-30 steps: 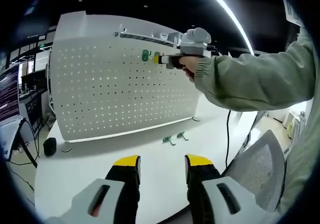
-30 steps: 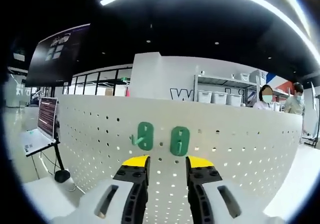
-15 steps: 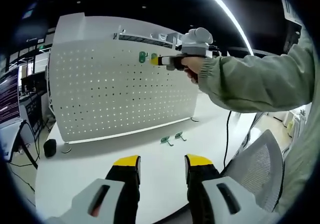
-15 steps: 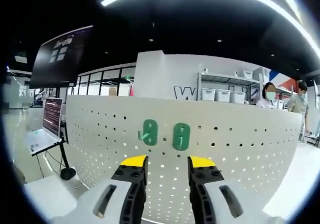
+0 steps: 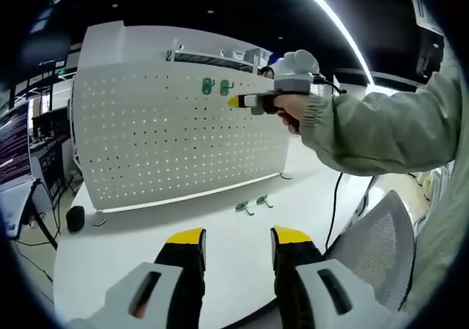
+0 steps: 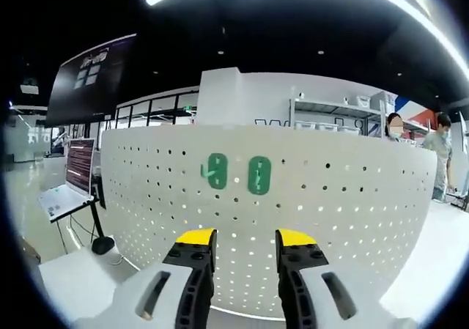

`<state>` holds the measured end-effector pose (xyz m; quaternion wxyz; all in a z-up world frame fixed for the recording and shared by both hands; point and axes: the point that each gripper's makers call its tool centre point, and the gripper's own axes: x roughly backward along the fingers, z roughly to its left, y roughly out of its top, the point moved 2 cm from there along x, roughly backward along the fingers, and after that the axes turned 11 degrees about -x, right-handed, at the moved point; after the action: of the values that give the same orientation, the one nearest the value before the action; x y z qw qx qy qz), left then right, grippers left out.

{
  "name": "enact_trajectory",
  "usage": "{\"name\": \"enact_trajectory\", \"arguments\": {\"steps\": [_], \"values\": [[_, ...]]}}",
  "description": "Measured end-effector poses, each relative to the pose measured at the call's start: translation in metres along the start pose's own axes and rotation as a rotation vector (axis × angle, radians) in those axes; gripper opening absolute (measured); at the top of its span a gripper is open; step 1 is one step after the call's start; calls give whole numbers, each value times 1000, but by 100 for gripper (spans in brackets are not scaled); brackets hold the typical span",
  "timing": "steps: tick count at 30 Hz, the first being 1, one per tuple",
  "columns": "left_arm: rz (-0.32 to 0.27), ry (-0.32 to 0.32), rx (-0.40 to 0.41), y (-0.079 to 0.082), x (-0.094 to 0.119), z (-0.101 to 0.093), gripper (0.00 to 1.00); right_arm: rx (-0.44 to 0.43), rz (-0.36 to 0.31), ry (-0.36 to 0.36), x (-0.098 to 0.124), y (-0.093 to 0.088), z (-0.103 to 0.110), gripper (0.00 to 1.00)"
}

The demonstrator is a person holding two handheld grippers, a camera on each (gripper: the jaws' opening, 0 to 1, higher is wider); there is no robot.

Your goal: Insert the hook assembly into the mounting plate slot until the hook locks in place.

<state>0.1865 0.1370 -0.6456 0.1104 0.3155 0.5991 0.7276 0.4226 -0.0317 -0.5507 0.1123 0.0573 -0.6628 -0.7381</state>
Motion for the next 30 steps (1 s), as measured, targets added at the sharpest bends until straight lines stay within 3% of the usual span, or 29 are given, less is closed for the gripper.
{"name": "enact_trajectory", "arguments": {"steps": [30], "values": [[0, -11, -23, 6, 2, -15, 37, -15, 123, -4, 57, -62, -26, 31]]}}
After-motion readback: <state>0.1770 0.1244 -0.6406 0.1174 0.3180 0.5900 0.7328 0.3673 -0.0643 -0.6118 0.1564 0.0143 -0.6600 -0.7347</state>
